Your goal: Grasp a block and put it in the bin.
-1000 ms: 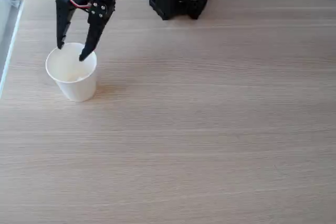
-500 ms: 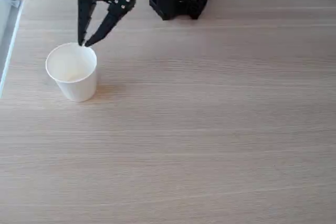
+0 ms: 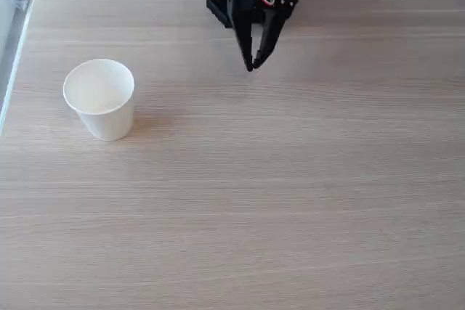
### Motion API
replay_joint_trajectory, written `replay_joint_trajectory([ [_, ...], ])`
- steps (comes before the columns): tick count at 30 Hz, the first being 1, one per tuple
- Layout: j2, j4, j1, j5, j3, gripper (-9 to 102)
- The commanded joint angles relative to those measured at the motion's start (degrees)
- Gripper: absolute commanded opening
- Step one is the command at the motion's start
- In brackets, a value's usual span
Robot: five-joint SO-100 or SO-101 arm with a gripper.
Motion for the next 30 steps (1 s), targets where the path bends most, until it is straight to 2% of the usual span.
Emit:
replay_joint_trajectory([
  [1, 4.83, 2.11, -2.64, 1.58, 6.15, 0],
  [10, 12.13, 5.71, -2.9, 2.9, 16.52, 2],
  [16, 12.22, 8.26, -6.5, 9.49, 16.61, 0],
  [30, 12.3, 8.0, -9.93, 10.9, 16.7, 0],
])
